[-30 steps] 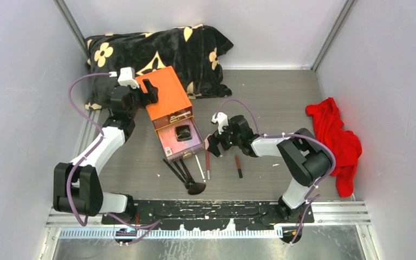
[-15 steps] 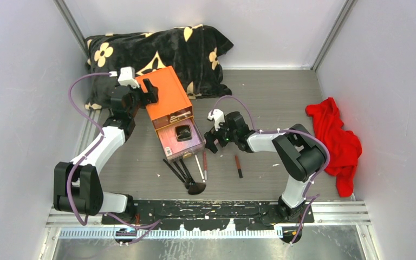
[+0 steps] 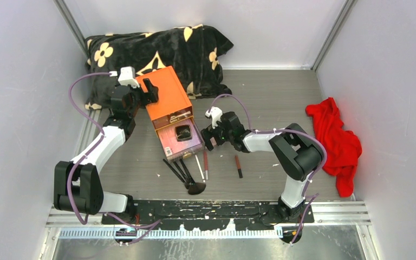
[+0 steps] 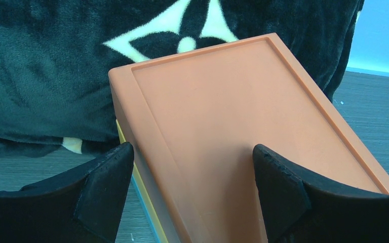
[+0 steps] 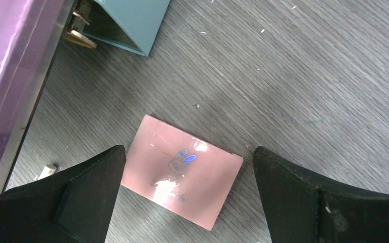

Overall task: Organize the makeup
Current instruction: Pick up the makeup from the center of the board.

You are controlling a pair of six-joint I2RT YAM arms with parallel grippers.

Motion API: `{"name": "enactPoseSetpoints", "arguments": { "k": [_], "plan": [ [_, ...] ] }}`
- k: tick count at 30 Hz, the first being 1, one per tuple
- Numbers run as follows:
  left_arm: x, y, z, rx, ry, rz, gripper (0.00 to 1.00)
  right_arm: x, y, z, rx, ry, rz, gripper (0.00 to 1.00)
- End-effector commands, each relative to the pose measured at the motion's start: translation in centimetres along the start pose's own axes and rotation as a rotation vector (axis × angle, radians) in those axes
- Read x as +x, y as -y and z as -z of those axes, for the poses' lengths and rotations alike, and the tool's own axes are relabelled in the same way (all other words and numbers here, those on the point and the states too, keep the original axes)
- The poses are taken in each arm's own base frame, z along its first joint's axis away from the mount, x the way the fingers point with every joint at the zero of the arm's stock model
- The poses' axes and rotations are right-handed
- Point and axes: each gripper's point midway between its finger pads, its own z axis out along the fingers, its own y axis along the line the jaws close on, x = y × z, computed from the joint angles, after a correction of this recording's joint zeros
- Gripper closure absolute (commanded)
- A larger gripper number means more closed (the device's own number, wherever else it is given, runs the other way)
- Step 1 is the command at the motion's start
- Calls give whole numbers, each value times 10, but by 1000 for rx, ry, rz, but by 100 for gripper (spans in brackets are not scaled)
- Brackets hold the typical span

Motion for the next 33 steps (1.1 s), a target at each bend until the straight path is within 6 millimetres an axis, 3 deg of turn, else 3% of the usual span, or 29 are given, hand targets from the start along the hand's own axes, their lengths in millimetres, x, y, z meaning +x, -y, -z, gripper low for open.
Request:
{"name": "enactPoseSetpoints", "arguments": {
  "k": [1, 20, 26, 33],
  "plan": [
    [107, -32, 20, -91, -362, -89, 15, 64, 8, 13, 111, -213, -103, 0],
    [104, -28, 26, -80, -349, -84, 15, 89, 24, 31, 364, -243, -411, 0],
    [101, -27, 26, -78, -342, -85, 15, 84, 24, 34, 371, -252, -404, 0],
    [99, -25, 26, -72, -340, -84, 15, 56, 14, 47, 345, -180, -353, 0]
  ]
}}
